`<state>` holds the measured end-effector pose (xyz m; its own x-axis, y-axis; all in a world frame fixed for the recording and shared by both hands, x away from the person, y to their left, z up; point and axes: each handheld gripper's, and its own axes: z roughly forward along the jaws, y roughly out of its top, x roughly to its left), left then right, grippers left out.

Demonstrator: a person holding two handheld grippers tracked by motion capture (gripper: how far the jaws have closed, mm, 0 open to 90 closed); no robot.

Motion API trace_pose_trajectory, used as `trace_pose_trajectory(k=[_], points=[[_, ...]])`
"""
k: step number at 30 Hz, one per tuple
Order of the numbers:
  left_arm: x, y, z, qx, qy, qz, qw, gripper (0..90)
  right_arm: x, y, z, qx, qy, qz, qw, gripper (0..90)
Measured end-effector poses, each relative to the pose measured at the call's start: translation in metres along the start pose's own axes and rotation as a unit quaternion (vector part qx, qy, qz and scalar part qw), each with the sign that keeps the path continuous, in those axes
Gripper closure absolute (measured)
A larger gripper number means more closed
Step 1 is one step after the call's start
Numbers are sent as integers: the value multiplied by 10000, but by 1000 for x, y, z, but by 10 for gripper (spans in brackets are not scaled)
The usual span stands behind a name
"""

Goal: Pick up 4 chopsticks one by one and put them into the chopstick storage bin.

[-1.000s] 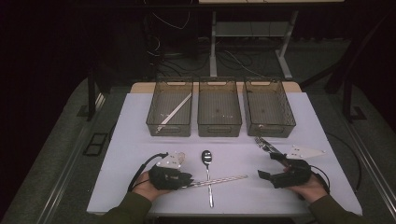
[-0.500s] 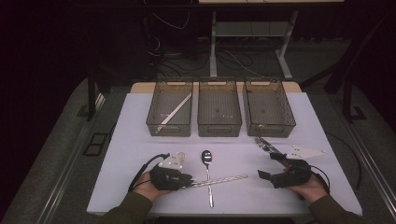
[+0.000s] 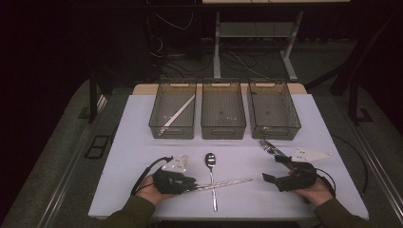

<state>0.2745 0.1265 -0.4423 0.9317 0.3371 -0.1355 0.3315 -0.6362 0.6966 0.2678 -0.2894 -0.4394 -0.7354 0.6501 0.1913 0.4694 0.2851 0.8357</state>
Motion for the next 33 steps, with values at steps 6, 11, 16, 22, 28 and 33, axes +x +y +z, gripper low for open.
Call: trace_pose_trajectory(k=[6, 11, 16, 22, 28, 33], points=[[-1, 0, 2, 47, 7, 20, 10000, 765, 0, 0, 0, 2, 0, -1, 10000, 95], [0, 0, 5, 126, 1, 48, 9999, 766, 0, 0, 0, -1, -2, 1, 10000, 95], [0, 1, 7, 74, -7, 104, 9999, 767, 0, 0, 0, 3, 1, 5, 10000, 95], [-2, 1, 8, 56, 18, 141, 9999, 783, 0, 0, 0, 0, 2, 2, 10000, 95], [-1, 3, 10, 84, -1, 203, 9998, 806, 0, 0, 1, 1, 2, 0, 10000, 95], [-3, 6, 13, 97, -50, 241, 9997, 783, 0, 0, 1, 10, 4, -12, 10000, 95]])
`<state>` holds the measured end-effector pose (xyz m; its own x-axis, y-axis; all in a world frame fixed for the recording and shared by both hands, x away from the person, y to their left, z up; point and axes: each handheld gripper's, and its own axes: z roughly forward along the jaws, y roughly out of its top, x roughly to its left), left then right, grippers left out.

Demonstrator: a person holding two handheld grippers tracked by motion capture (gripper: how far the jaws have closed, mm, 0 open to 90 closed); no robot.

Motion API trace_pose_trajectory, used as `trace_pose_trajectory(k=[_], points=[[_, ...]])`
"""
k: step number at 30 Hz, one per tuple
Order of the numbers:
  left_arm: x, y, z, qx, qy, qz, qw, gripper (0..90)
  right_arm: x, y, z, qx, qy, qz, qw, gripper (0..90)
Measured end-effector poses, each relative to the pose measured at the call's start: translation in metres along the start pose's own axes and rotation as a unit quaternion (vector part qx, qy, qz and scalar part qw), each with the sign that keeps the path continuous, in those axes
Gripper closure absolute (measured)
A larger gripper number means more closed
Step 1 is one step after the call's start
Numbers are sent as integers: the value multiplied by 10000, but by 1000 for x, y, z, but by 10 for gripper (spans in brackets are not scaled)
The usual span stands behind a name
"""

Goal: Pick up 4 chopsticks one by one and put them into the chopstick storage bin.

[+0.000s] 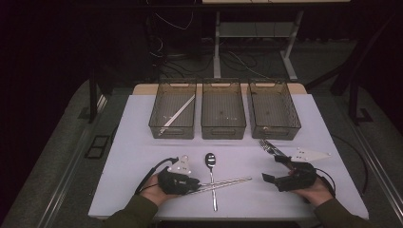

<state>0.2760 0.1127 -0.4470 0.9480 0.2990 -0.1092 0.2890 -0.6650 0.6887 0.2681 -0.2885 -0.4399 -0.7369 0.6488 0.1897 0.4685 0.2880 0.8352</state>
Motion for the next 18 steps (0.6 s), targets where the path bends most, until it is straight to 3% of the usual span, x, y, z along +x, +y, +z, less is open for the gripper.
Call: trace_pose_trajectory(k=[18], points=[[3, 5, 3, 65, -114, -2, 9999, 846, 0, 0, 0, -5, -1, 5, 10000, 95]])
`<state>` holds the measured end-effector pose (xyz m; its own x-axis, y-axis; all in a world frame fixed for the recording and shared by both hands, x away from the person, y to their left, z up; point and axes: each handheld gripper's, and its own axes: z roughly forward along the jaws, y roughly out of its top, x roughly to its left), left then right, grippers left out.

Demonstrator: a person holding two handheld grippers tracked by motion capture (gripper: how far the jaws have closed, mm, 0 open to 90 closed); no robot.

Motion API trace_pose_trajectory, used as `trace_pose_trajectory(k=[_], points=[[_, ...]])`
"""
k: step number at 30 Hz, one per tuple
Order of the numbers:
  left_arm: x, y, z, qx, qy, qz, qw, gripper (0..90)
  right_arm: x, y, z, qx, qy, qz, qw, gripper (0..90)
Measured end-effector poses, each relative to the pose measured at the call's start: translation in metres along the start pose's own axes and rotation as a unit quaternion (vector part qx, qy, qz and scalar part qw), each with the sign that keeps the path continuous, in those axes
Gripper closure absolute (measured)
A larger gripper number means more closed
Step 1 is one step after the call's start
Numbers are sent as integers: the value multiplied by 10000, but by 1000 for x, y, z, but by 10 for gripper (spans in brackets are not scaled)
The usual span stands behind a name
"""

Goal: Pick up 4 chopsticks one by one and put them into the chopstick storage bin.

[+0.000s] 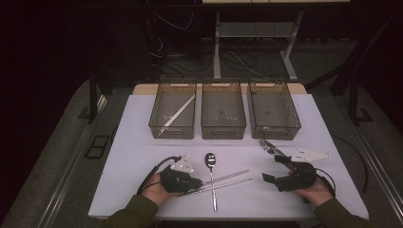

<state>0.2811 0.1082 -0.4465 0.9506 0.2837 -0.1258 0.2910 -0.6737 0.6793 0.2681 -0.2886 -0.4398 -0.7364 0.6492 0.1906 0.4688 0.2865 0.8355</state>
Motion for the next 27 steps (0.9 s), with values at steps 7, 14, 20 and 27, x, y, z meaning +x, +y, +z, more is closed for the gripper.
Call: trace_pose_trajectory(k=[7, 14, 20, 27], points=[[-1, 2, -1, -14, 54, 43, 10000, 847, 0, 0, 0, 0, 1, 0, 10000, 95], [0, 3, -7, -139, 90, -22, 9999, 847, 0, 0, 0, 2, 2, -11, 10000, 95], [0, 4, -12, -277, 114, -129, 9995, 848, 0, 0, 0, 1, 3, -5, 10000, 95], [1, 3, -19, -451, 149, -223, 9986, 847, 1, 0, 0, 13, 23, -59, 10000, 94]])
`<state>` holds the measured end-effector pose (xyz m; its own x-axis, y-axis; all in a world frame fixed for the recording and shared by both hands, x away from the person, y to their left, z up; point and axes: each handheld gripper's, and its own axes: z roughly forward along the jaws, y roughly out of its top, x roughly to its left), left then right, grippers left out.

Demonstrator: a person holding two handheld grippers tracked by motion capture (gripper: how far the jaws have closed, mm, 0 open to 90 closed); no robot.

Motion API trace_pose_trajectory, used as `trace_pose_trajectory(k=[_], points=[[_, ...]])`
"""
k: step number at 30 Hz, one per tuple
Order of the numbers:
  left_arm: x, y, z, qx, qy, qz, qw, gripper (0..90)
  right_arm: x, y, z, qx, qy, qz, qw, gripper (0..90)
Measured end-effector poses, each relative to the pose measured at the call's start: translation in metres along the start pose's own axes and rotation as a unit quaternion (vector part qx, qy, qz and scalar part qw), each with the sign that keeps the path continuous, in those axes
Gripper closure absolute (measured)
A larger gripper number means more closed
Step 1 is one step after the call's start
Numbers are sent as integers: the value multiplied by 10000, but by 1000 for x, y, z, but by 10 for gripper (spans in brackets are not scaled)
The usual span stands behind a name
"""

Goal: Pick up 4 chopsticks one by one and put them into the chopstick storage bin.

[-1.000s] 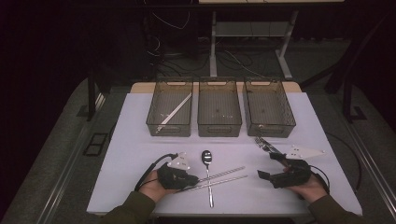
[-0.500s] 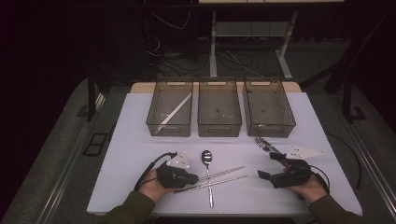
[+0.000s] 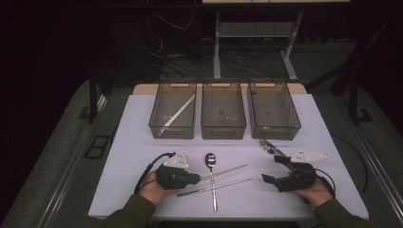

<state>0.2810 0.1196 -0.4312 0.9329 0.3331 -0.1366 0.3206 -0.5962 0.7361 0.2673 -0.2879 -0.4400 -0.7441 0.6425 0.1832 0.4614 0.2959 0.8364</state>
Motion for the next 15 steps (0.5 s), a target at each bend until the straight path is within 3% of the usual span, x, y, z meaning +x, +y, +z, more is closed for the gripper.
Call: trace_pose_trajectory(k=[15], points=[[5, -2, -18, -328, 303, -172, 9989, 847, 0, 0, 0, 3, -8, -3, 10000, 94]])
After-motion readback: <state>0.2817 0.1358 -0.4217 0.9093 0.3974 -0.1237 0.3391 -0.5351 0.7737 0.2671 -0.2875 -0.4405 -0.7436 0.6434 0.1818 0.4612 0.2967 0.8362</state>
